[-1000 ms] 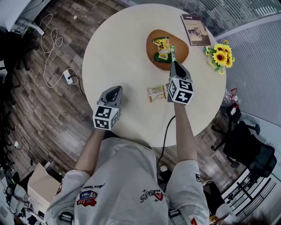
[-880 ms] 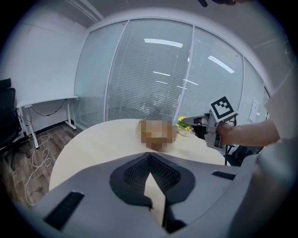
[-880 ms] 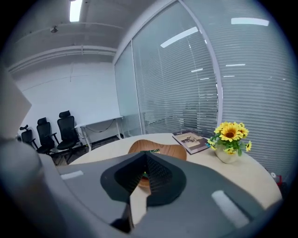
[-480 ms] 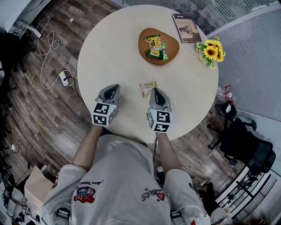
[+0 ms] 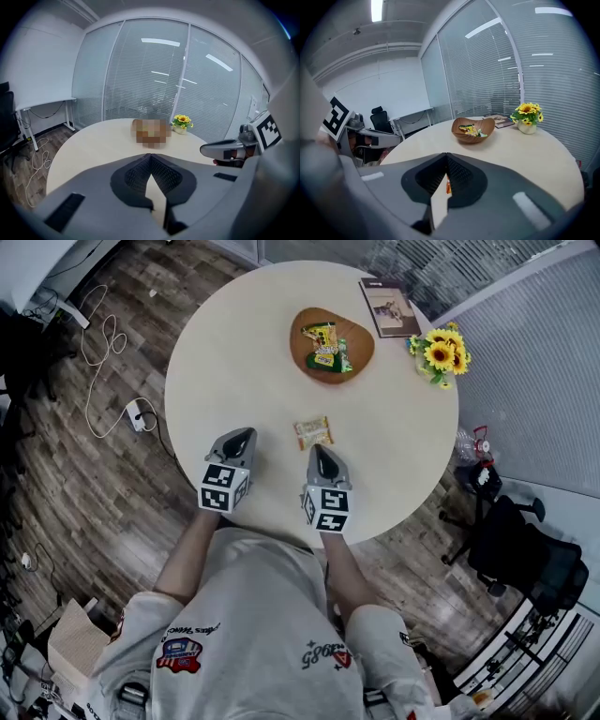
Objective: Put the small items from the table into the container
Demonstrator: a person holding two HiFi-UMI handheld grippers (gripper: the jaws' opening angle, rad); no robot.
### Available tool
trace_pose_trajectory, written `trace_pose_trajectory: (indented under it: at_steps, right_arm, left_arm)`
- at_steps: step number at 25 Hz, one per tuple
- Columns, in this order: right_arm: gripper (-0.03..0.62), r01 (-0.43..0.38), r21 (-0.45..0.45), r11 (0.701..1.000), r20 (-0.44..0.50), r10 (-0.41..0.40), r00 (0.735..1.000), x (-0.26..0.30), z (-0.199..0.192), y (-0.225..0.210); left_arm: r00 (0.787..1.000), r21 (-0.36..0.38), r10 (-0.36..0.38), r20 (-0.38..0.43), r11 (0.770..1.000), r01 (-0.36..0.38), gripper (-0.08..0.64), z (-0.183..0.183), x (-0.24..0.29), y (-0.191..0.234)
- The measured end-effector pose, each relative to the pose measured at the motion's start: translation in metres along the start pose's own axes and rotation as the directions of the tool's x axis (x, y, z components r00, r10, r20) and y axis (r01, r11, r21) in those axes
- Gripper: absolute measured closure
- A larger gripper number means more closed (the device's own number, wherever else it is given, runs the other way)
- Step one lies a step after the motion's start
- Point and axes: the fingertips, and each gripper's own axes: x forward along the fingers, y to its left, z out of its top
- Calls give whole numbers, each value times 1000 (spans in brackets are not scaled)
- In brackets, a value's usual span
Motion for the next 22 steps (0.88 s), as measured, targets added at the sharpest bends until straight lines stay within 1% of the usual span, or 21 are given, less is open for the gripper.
trace_pose_trajectory:
  at_steps: [5, 8, 10, 12, 14, 16, 18, 22]
  right_arm:
    - [591, 0, -14, 1000, 4, 0, 1000, 2, 3, 3]
    - [591, 27, -28, 999, -11, -27, 1000, 7, -3, -4]
    - [591, 43, -56, 997, -39, -46, 998, 14, -11, -12]
    - [589, 27, -78, 997, -91, -34, 995, 28, -21, -17]
    - [513, 8, -89, 996, -130, -19, 991, 44, -31, -22]
    - [409, 5, -107, 994, -159, -22, 987, 59, -40, -28]
    - [369, 4, -117, 993, -198, -27, 980, 73, -49, -33]
    - [345, 2, -120, 993, -277, -36, 960, 89, -68, -39]
  left_arm:
    - [1000, -9, 3, 1, 1000, -3, 554, 2, -4, 3]
    - [1000, -9, 8, 0, 1000, -8, 554, 2, -5, 7]
    - [1000, -11, 5, 0, 1000, -5, 554, 3, -5, 6]
    - [1000, -13, 3, -1, 1000, -3, 554, 2, -4, 6]
    - [1000, -13, 7, -3, 1000, -7, 554, 0, -5, 8]
    - [1000, -16, 10, -7, 1000, -10, 554, -1, -6, 10]
    - [1000, -22, 13, -10, 1000, -13, 554, -2, -7, 12]
    - [1000, -28, 26, -11, 999, -26, 554, -3, -11, 21]
